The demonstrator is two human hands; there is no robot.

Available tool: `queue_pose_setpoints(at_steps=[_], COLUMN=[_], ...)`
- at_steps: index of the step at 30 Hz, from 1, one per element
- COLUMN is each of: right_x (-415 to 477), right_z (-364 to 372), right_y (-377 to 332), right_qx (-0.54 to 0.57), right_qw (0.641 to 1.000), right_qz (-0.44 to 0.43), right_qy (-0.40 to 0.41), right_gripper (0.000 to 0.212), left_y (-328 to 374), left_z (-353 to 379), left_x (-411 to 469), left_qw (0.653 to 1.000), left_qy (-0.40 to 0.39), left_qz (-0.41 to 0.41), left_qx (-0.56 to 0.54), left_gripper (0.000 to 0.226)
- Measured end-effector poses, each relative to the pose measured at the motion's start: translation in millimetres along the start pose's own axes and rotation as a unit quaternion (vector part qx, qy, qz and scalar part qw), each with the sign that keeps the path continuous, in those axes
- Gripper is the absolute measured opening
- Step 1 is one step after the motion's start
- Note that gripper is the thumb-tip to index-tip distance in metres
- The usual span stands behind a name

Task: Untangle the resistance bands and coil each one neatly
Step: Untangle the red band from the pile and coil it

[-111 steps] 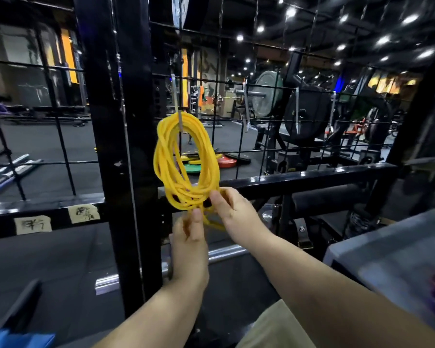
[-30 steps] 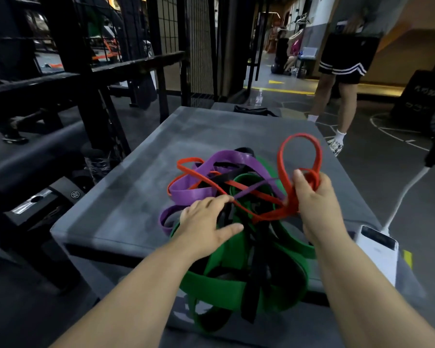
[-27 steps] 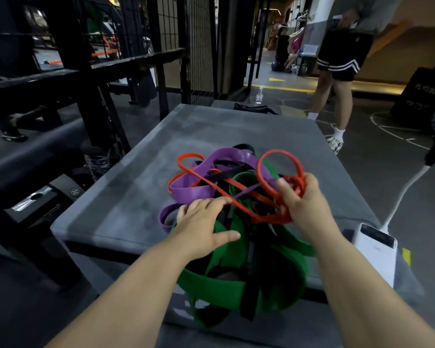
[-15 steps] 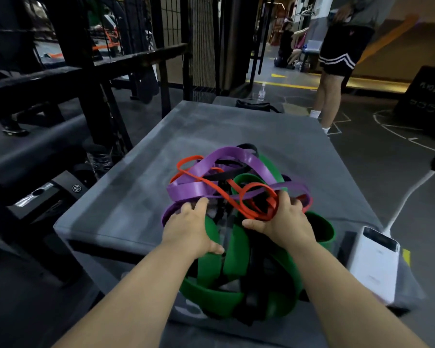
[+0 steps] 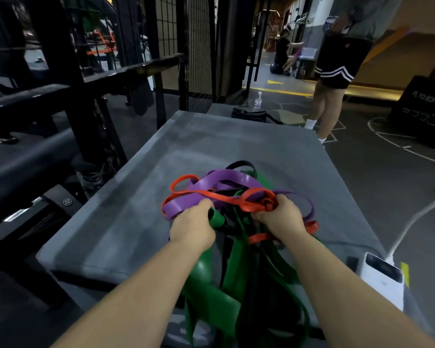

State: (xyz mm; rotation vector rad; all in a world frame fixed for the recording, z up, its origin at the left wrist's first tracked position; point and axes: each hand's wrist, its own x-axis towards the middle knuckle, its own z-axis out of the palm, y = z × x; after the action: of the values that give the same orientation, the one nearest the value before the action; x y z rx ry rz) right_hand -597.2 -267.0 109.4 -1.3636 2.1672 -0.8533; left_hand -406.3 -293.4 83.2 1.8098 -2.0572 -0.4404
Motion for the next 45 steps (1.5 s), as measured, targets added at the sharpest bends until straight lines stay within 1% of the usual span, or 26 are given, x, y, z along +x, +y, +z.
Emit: queue_pose_setpoints(at_steps=[4,9,11,12,14,16,18,21,23,24,25,27,29,30,31,33,36,37,38,39,42,45], right_x=[22,46,53,55,56,56,54,48,43,40,38,31,24,21,16,10,4,2,2,1,1,1], right_z=[-8,-24,-32,-37,-43,-44,-44,-44,-46,-47,-49,-55,-66,-73,-80,-94,-113,-119,-124,-127,-131,-131], right_y=[-8,-20,-23,-24,-24,-22,-23,-30,-37,-41,-45,-54,-64,-68,-72,-77,-80,-81,-80,-80,-78,-76], right_qx=[0.070,0.085,0.085,0.064,-0.014,-0.071,-0.108,-0.158,-0.161,-0.145,-0.104,0.034,0.162,0.210,0.252,0.330,0.424,0.433,0.427,0.404,0.293,0.249], right_qw=[0.996,0.989,0.989,0.993,0.999,0.997,0.993,0.987,0.986,0.988,0.993,0.998,0.985,0.976,0.965,0.941,0.903,0.898,0.901,0.910,0.951,0.962], right_qz=[0.005,0.012,0.012,0.015,0.025,0.029,0.030,0.009,-0.002,-0.005,-0.008,-0.019,-0.042,-0.051,-0.063,-0.073,-0.071,-0.078,-0.083,-0.086,-0.075,-0.052], right_qy=[0.053,0.125,0.118,0.096,0.037,-0.003,-0.024,-0.032,-0.041,-0.050,-0.056,-0.053,-0.035,-0.030,-0.028,-0.016,0.001,-0.002,-0.009,-0.023,-0.066,-0.101], right_gripper=[0.028,0.030,0.033,0.033,0.035,0.041,0.045,0.038,0.023,0.017,0.016,0.015,0.014,0.012,0.012,0.018,0.017,0.013,0.010,0.010,0.013,0.018], left_y=[19,40,43,43,40,34,27,23,25,26,28,30,34,36,38,40,36,35,36,37,40,39], left_z=[-22,-37,-44,-47,-47,-43,-40,-43,-50,-53,-56,-60,-63,-64,-66,-67,-62,-59,-56,-53,-48,-47], left_x=[45,96,113,120,127,124,115,98,88,84,81,78,77,77,77,79,80,79,78,77,75,77], left_qw=[0.997,0.984,0.982,0.982,0.983,0.982,0.977,0.965,0.965,0.970,0.977,0.993,0.999,0.999,0.999,0.997,0.993,0.993,0.992,0.993,0.993,0.991], left_qy=[0.044,0.097,0.102,0.096,0.066,0.019,-0.055,-0.144,-0.175,-0.178,-0.167,-0.106,-0.036,-0.012,0.005,0.003,-0.080,-0.105,-0.118,-0.119,-0.092,-0.088], left_qz=[0.059,0.129,0.144,0.146,0.137,0.108,0.063,0.037,0.032,0.027,0.021,0.003,-0.006,-0.009,-0.014,-0.031,-0.036,-0.030,-0.024,-0.022,-0.016,-0.019], left_qx=[0.024,0.072,0.067,0.067,0.100,0.155,0.196,0.217,0.190,0.164,0.131,0.050,-0.013,-0.031,-0.048,-0.076,-0.074,-0.053,-0.025,0.004,0.065,0.103], left_gripper=[0.041,0.042,0.046,0.049,0.051,0.054,0.070,0.099,0.107,0.105,0.096,0.069,0.046,0.041,0.039,0.044,0.070,0.076,0.077,0.076,0.074,0.072])
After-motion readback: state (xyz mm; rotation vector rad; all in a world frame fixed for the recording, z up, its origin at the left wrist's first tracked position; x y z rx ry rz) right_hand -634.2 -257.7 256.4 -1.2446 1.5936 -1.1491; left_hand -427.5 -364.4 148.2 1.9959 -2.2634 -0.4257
